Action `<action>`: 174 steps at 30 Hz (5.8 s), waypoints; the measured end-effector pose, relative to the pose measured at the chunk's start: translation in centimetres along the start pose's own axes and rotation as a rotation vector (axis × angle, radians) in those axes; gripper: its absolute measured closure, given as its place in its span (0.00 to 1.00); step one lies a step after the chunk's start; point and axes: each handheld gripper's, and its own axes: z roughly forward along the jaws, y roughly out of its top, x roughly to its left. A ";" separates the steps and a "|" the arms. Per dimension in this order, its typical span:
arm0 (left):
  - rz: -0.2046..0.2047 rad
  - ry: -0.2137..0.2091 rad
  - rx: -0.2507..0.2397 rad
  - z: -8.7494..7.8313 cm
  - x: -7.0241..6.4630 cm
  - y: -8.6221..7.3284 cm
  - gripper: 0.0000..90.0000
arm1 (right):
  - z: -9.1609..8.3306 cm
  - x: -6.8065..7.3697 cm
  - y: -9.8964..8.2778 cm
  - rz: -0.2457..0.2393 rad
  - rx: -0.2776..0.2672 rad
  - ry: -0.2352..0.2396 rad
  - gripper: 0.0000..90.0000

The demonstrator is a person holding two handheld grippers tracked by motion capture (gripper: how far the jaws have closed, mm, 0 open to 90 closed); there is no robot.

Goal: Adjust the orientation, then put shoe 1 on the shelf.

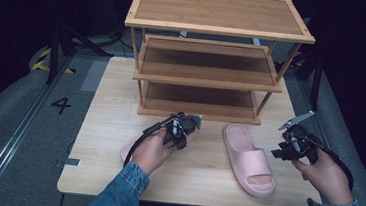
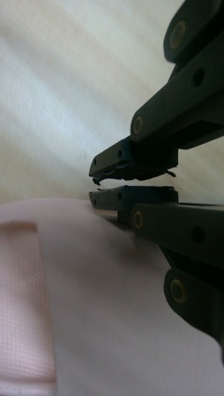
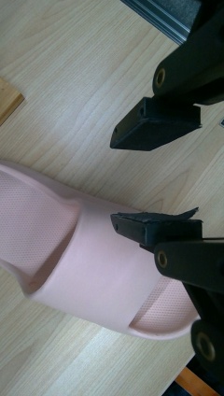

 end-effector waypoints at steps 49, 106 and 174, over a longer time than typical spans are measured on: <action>-0.102 -0.092 -0.114 -4.6 1.6 -5.3 0.93 | -0.1 -0.7 0.2 0.008 -0.022 0.021 0.62; 0.044 0.040 -0.307 -21.1 4.7 1.2 0.93 | -1.4 -2.8 -3.6 0.165 -0.046 0.030 0.61; -0.238 -0.070 -0.365 -18.8 9.6 -7.2 0.72 | -0.1 -2.4 -1.7 0.126 -0.023 0.068 0.61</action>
